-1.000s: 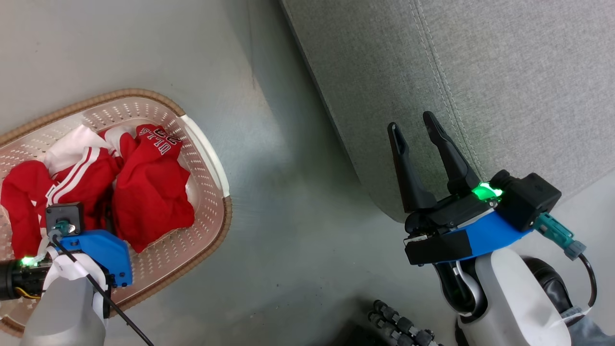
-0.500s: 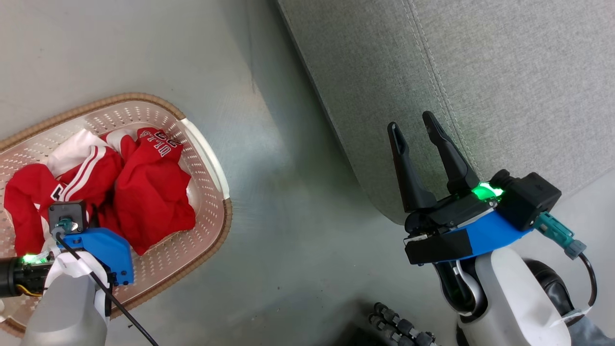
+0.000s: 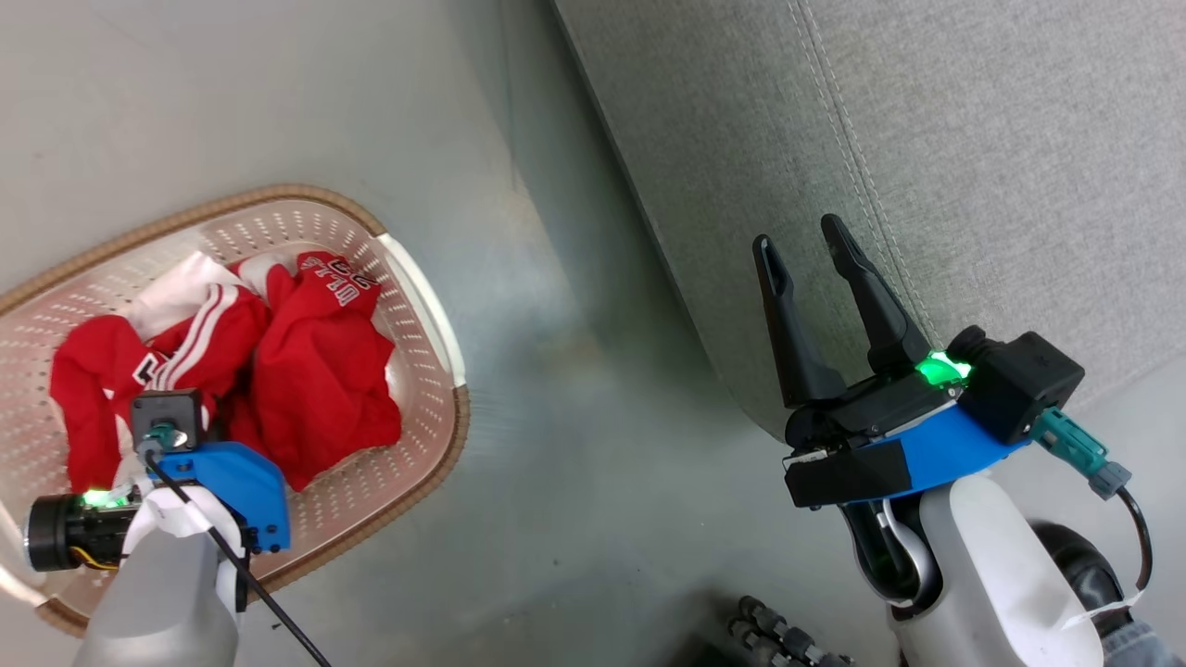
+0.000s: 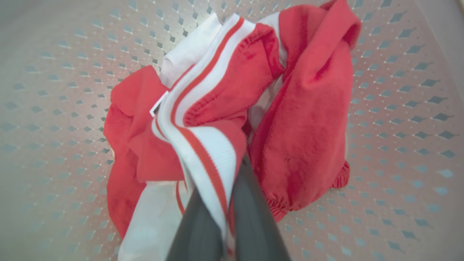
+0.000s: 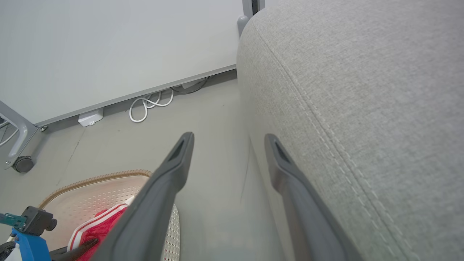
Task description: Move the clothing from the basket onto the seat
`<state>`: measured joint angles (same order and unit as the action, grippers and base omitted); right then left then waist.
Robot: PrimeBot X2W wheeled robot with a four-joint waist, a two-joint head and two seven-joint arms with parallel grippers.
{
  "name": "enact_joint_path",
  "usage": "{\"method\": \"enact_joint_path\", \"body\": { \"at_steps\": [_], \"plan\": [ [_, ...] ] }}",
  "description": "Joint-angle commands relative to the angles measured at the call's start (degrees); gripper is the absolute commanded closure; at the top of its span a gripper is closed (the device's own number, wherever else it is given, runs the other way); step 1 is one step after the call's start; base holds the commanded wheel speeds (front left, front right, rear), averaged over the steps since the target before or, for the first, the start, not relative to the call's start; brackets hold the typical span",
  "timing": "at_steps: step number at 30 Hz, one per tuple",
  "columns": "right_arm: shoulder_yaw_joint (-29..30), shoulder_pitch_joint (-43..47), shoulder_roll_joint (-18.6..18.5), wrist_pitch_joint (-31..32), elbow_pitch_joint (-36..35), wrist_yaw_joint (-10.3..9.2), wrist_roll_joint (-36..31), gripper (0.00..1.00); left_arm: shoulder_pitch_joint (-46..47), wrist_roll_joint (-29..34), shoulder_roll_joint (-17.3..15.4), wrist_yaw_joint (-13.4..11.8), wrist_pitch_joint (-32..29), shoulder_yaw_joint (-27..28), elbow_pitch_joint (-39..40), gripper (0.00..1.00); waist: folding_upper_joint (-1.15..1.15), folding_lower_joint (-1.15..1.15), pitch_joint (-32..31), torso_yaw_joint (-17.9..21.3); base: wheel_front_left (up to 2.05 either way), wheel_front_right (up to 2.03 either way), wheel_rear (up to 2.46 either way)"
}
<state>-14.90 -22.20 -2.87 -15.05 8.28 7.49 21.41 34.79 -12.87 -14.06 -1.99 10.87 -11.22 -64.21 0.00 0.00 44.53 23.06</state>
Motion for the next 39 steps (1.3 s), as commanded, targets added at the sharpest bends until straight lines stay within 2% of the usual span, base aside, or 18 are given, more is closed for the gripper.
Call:
{"method": "enact_joint_path", "body": {
  "at_steps": [1, 5, 9, 21, 29, 39],
  "plan": [
    [0.24, -0.86, -0.02, -0.19, 0.15, 0.01, -0.46, 0.0, 0.75, 0.13, 0.2, -0.19, 0.41, -0.28, -0.13, 1.0, 0.0, 0.0, -1.22, -1.03, 0.0, 0.0, 0.0],
    [0.77, -0.76, -0.03, -0.19, 0.65, 0.01, -1.84, 0.0, 0.41, 0.12, 1.69, 0.21, 1.44, -1.18, -0.4, 1.0, 0.0, 0.0, -4.26, -3.32, 0.0, 0.0, 0.0],
    [1.46, 0.2, -0.04, -0.19, 1.77, 0.01, -3.25, 0.0, -0.58, 0.3, 3.36, 1.64, 2.65, -2.32, -0.26, 1.0, 0.0, 0.0, -8.64, -6.02, 0.0, 0.0, 0.0],
    [2.56, 4.1, -0.1, -0.19, 6.04, 0.01, -7.33, 0.0, -3.29, 3.86, 7.66, 4.89, 4.4, -8.74, 1.48, 1.0, 0.0, 0.0, -24.66, -14.36, 0.0, 0.0, 0.0],
    [3.36, 8.33, -0.08, -0.18, 8.73, 0.01, -7.85, 0.0, -6.51, 3.22, 9.63, 6.85, 4.4, -10.46, 7.64, 1.0, 0.0, 0.0, -34.05, -18.55, 0.0, 0.0, 0.0],
    [4.11, 11.79, -0.08, -0.19, 10.15, 0.01, -8.0, 0.0, -5.72, 1.44, 10.98, 8.68, 4.41, -14.13, 12.65, 1.0, 0.0, 0.0, -40.49, -21.97, 0.0, 0.0, 0.0]
  ]
}}
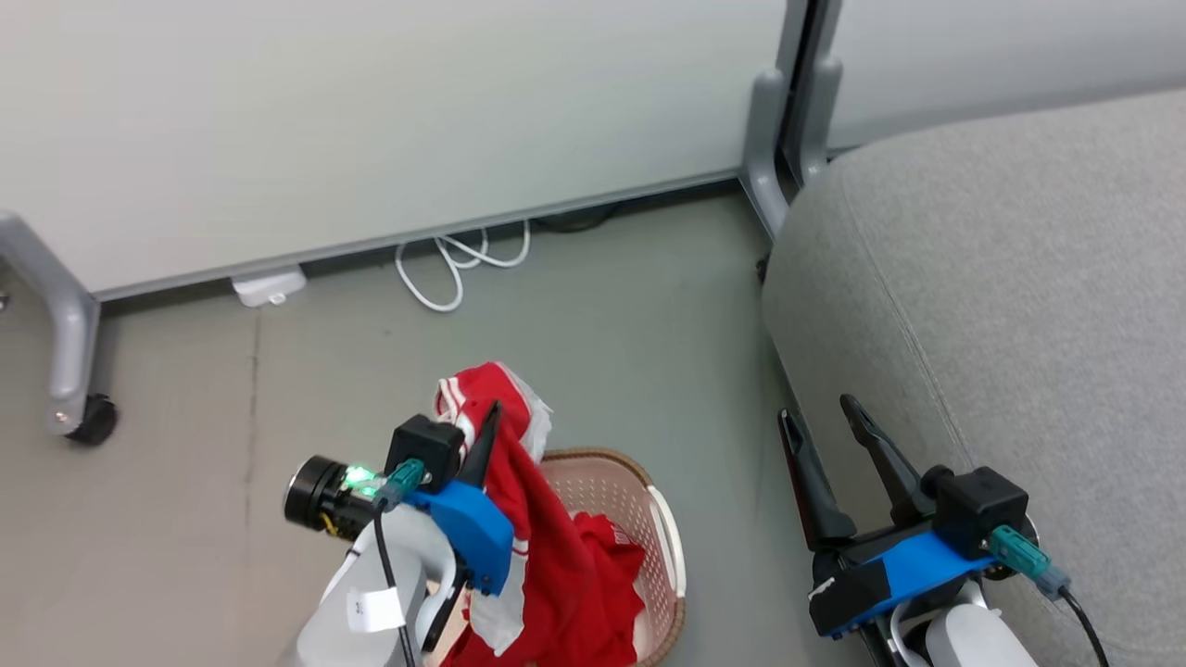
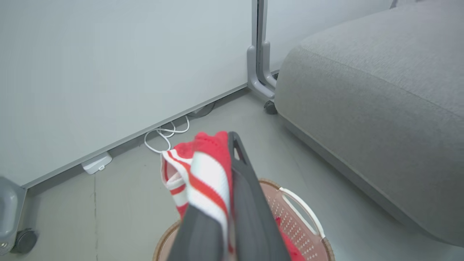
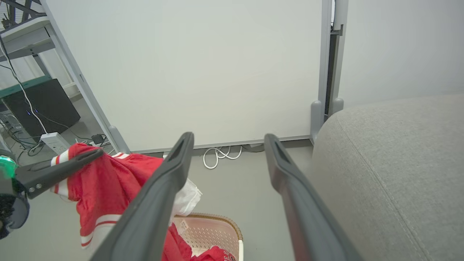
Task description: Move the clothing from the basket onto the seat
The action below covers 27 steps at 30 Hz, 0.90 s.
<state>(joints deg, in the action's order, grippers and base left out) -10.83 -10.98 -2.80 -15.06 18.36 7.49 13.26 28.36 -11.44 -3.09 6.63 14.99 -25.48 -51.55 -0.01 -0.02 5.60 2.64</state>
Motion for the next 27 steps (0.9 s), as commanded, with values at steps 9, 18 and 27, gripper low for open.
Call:
{"method": "enact_joint_path", "body": {
  "at_steps": [9, 18, 27],
  "plan": [
    [-0.93, 1.85, -0.16, 0.3, 0.59, 0.01, 0.66, 0.0, 4.92, -9.04, 0.19, 0.79, -2.12, -8.85, 7.79, 1.0, 0.01, 0.02, -4.1, -2.63, 0.0, 0.0, 0.0],
    [-1.33, 2.96, -0.16, 1.13, 0.36, 0.01, 0.85, 0.0, 10.56, -17.39, 0.2, -1.6, -6.32, -17.57, 14.9, 1.0, 0.01, 0.02, -5.51, -2.57, 0.0, 0.0, 0.0],
    [-1.67, 3.31, -0.16, 2.15, -0.38, 0.01, 0.17, 0.0, 15.72, -23.08, 0.2, -4.34, -7.78, -23.42, 17.49, 1.0, 0.01, 0.02, -6.11, -1.63, 0.0, 0.0, 0.0]
  ]
}}
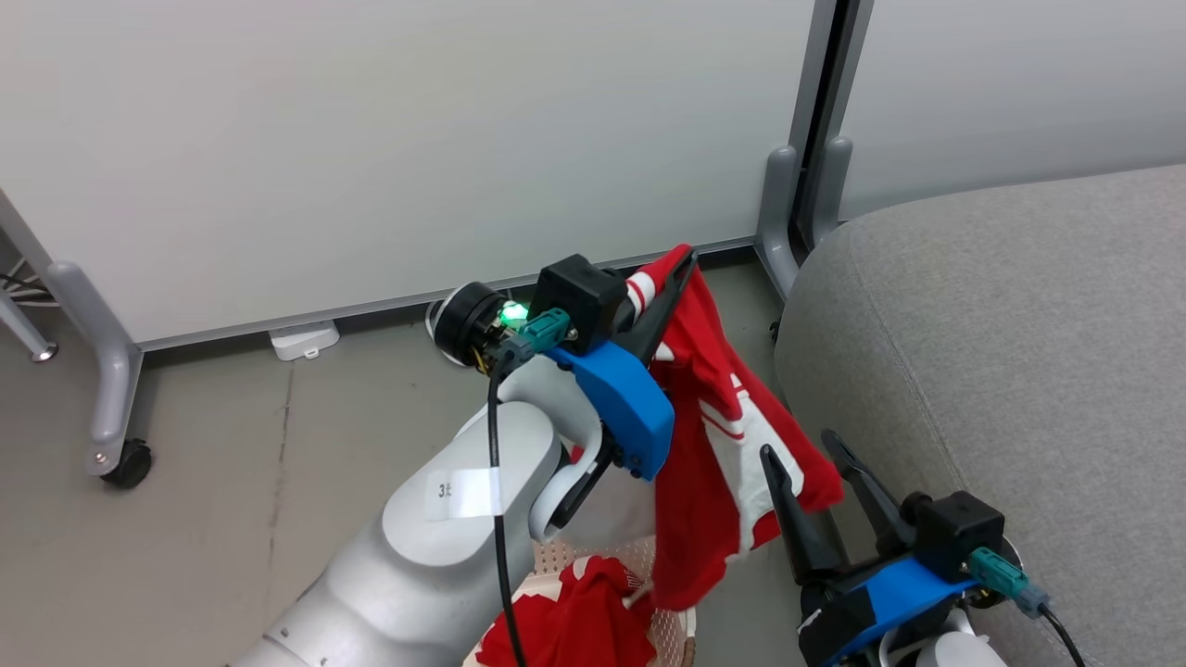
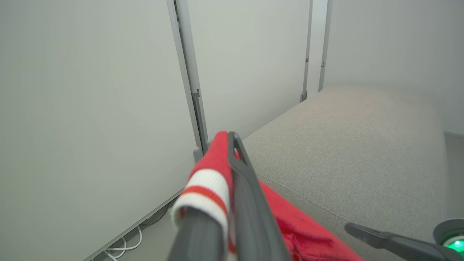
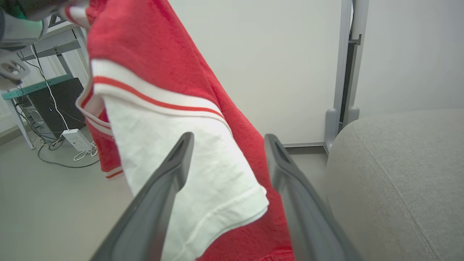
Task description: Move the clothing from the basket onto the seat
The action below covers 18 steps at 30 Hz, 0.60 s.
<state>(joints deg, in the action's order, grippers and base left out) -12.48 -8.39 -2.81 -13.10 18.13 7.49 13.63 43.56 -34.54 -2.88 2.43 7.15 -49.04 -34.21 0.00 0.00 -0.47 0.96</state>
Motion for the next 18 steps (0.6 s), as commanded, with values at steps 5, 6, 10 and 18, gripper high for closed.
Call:
{"method": "enact_joint_path", "body": {
  "at_steps": [5, 6, 10, 18],
  "plan": [
    [-0.45, 0.75, -0.14, 0.81, -0.62, 0.01, -0.28, 0.0, 2.82, -2.61, -0.02, -1.57, 0.43, -2.66, -0.01, 1.0, 0.0, 0.0, -0.34, 0.78, 0.0, 0.0, 0.0],
    [-0.54, 0.74, -0.14, 0.85, -0.73, 0.01, -0.3, 0.0, 3.1, -3.04, -0.01, -1.91, 0.63, -3.07, -0.17, 1.0, 0.0, 0.0, -0.35, 0.91, 0.0, 0.0, 0.0],
    [-0.71, 0.68, -0.14, 1.23, -1.12, 0.01, -0.34, 0.0, 4.08, -4.71, -0.01, -2.54, 1.16, -4.76, -1.26, 1.0, 0.0, 0.0, -0.35, 1.39, 0.0, 0.0, 0.0],
    [-0.92, 0.89, -0.14, 1.55, -1.7, 0.01, -0.55, 0.0, 5.49, -7.41, -0.02, -3.06, 2.69, -7.04, -3.84, 1.0, 0.0, 0.0, -0.11, 1.9, 0.0, 0.0, 0.0]
  ]
}}
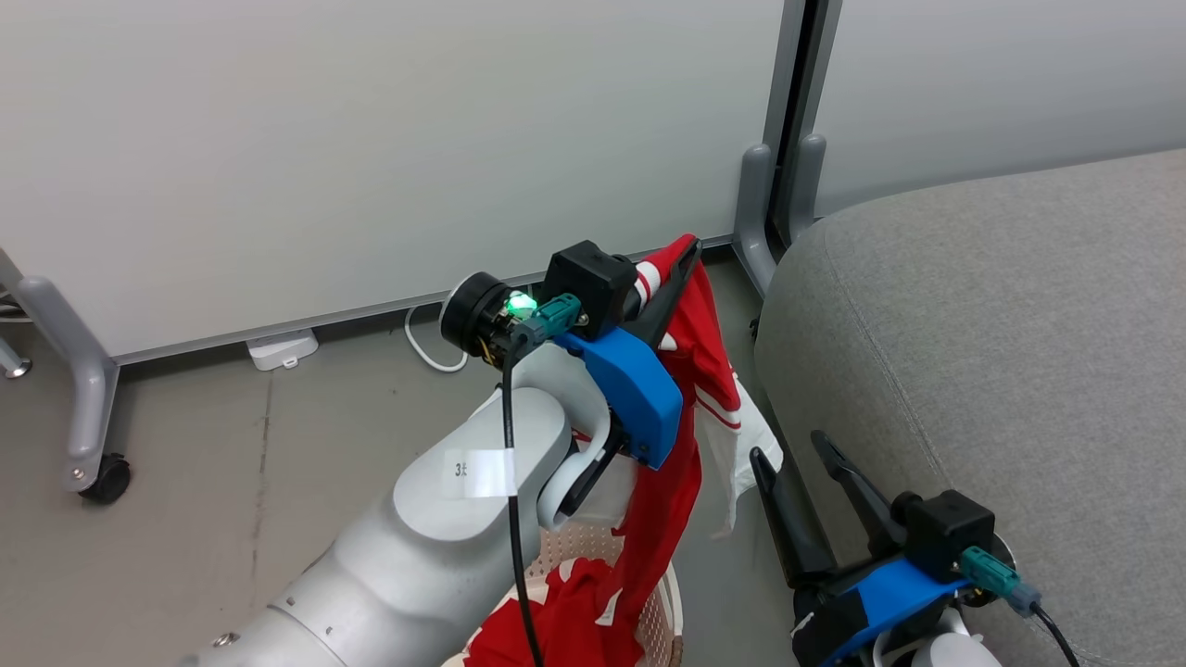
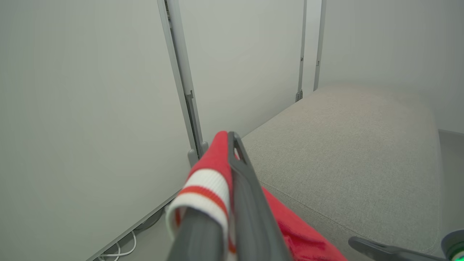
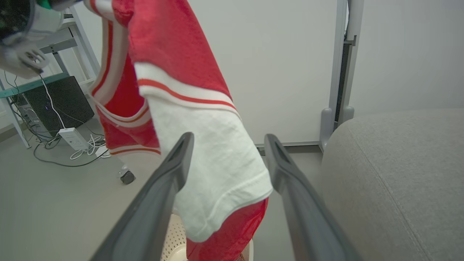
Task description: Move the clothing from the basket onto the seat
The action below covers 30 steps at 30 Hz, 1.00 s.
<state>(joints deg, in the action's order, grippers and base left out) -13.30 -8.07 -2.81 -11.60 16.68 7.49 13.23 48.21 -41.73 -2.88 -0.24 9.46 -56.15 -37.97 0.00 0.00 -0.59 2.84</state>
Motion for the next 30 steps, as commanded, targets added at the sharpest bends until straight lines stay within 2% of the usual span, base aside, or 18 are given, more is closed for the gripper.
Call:
{"method": "enact_joint_path", "body": {
  "at_steps": [1, 14, 30],
  "plan": [
    [-0.2, 0.55, -0.14, 0.09, -0.29, 0.01, -0.11, 0.0, 1.0, -0.56, -0.02, -0.43, 0.44, -0.22, -0.29, 1.0, 0.0, 0.0, 0.04, 0.04, 0.0, 0.0, 0.0],
    [-3.96, -0.81, -0.14, 2.57, -1.0, 0.01, 0.44, 0.0, 2.23, -4.45, -0.02, -0.85, 2.09, -3.97, -2.09, 1.0, 0.0, 0.0, 0.37, -0.13, 0.0, 0.0, 0.0],
    [-10.12, -1.13, -0.15, 3.75, -0.64, 0.01, 4.63, 0.0, 2.99, -7.89, -0.01, -1.65, 3.37, -7.59, -3.76, 1.0, 0.0, 0.0, 0.12, -0.63, 0.0, 0.0, 0.0]
  ]
}}
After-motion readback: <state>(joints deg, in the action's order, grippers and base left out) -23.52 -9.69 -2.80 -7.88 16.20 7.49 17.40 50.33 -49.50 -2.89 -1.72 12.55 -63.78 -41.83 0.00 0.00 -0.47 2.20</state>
